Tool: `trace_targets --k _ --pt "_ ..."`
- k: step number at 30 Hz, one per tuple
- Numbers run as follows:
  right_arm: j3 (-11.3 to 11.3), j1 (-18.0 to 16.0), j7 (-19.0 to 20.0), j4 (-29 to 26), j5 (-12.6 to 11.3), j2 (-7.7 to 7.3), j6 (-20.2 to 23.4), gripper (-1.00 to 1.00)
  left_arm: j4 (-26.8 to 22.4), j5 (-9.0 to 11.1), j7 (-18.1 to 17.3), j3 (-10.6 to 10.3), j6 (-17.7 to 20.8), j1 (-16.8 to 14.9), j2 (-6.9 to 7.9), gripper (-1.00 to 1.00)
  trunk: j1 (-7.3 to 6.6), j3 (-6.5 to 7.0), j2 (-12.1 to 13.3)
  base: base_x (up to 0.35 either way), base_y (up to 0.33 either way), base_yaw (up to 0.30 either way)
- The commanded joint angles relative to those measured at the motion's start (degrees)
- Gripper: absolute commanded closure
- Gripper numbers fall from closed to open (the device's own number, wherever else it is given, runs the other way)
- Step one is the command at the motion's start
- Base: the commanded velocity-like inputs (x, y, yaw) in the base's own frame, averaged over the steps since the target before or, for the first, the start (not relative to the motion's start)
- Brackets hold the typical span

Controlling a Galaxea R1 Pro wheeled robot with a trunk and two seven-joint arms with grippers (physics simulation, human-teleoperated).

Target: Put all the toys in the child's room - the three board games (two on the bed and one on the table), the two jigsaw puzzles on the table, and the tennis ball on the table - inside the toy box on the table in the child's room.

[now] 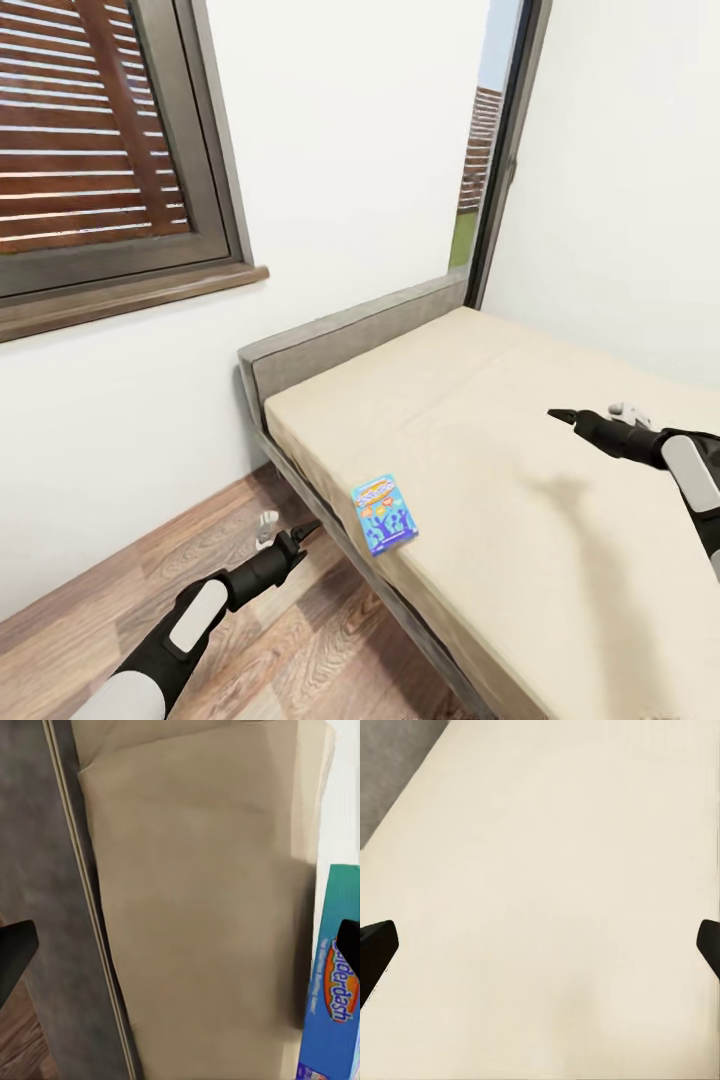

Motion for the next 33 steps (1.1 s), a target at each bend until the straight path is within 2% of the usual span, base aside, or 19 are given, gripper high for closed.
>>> trace_targets --k 1,11,19,24,33 --pt "-0.14 -0.04 0.31 -0.03 0.28 0.02 0.29 -1.0 -0.01 0.5 0.01 -0.2 0.25 -0.03 0.06 -1.0 0.22 -0.23 -0.44 0.0 0.0 -0.109" --pt "-0.21 1.77 0.31 -6.73 0.22 -0.06 0.31 -1.0 0.54 0.6 -1.55 -0.15 0.26 -0.47 0.19 -1.0 2.41 -2.03 -4.45 0.0 0.0 -0.041" --pt "-0.06 2.46 0.31 -8.18 0.2 0.08 0.33 -1.0 0.21 0.64 -2.53 -0.29 0.37 -0.52 0.16 -1.0 4.17 -3.47 -7.65 0.0 0.0 -0.007" --pt "0.05 2.7 0.31 -8.58 0.21 0.19 0.32 -1.0 -0.03 0.65 -3.14 -0.32 0.57 -0.42 0.14 -1.0 4.17 -3.47 -7.65 0.0 0.0 -0.002" --pt "0.17 3.16 0.31 -9.78 0.27 0.37 0.37 -1.0 -0.16 0.53 -7.57 -0.29 0.67 -0.04 0.22 -1.0 4.17 -3.47 -7.65 0.0 0.0 0.0"
